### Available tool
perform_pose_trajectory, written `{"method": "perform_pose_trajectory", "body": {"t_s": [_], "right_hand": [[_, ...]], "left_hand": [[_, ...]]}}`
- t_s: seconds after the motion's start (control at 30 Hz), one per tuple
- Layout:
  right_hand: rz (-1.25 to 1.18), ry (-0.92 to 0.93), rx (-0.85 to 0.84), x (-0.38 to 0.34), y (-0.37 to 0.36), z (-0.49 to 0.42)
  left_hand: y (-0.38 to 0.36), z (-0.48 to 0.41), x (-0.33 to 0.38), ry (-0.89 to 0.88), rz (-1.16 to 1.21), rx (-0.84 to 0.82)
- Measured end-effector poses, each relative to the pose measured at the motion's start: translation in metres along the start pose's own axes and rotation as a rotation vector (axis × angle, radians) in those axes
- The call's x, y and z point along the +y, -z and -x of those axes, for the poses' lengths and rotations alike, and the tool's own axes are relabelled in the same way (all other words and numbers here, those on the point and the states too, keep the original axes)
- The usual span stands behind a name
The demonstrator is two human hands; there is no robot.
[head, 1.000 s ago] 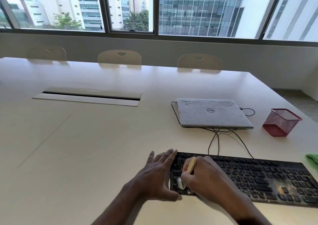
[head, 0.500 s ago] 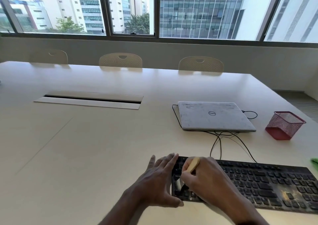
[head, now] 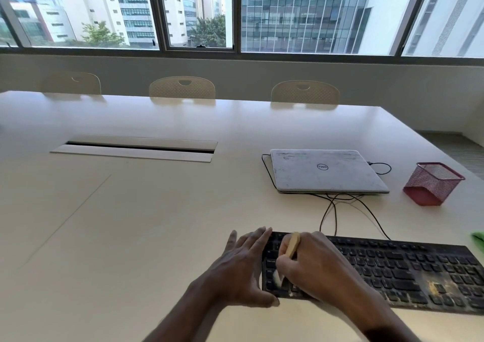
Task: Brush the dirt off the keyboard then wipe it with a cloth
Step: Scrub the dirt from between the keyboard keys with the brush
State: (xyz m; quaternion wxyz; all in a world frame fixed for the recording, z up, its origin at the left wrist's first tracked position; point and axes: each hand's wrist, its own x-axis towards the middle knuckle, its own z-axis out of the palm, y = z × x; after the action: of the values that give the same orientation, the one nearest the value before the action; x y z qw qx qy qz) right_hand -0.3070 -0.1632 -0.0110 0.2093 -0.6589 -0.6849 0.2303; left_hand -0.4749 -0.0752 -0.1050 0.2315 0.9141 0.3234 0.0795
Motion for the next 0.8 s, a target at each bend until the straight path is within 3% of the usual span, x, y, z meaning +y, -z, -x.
{"method": "perform_pose_trajectory", "body": {"t_s": [0.13,0.23,0.43,0.8], "right_hand": [[-0.085,0.064,-0.017,-0.0025,0.0009,-0.002],[-0.054,0.048,-0.088,-0.0015,-0.0023,0.0],[-0.054,0.072,-0.031,-0.0027,-0.0028,-0.0035],[-0.028,0.077,-0.144,-0.0016,-0.0019,-0.0009]], "left_hand": [[0.0012,0.0001,-0.0003,0.004,-0.007,-0.012],[0.0018,0.0001,0.0004,0.002,0.012,-0.009],[0.0007,-0.0008,-0.0017,-0.009,0.008,-0.022],[0.0007,-0.0012,-0.0034,-0.008,0.014,-0.026]]}}
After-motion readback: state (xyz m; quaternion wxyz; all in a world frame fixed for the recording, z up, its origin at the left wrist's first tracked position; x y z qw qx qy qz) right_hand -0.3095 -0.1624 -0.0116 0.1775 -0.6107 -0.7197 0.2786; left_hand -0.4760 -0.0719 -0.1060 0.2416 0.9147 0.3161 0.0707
